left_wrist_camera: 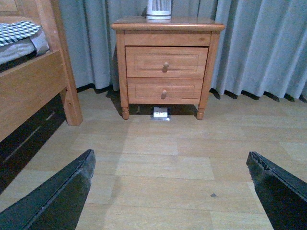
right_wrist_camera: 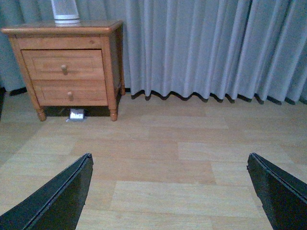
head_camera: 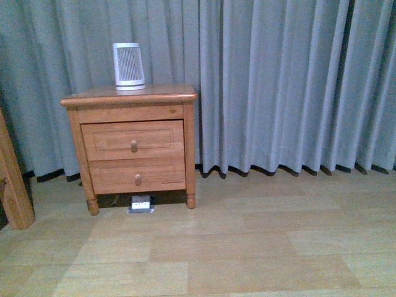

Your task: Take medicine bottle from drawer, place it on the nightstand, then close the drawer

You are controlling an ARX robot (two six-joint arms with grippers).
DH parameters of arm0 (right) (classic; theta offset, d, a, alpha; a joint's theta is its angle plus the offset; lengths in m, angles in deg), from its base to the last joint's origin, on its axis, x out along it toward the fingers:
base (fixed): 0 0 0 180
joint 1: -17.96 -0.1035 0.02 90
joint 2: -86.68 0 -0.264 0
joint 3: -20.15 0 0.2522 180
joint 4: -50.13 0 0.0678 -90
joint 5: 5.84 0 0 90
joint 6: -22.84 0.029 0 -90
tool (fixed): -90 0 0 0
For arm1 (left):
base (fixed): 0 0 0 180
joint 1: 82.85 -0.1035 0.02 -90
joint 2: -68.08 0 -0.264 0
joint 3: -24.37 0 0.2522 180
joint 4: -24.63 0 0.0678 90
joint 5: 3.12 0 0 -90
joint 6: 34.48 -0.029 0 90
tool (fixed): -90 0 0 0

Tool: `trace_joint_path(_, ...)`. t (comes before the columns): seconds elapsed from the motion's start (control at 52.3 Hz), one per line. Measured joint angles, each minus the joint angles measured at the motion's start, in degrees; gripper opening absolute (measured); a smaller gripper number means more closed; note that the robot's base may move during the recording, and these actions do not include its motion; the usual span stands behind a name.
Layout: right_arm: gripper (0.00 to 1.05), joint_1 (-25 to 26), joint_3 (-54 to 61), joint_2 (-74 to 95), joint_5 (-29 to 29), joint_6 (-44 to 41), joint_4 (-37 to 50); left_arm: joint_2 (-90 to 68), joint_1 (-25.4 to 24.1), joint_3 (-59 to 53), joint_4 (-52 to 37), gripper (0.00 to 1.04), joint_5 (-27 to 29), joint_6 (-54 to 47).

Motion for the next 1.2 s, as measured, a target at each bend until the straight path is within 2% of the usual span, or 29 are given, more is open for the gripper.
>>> trace_joint_path(1.204, 0.98, 0.0, 0.0, 0.0, 0.0, 0.0, 0.0, 0.0, 0.0, 0.0, 0.0, 0.98, 0.0, 0.0)
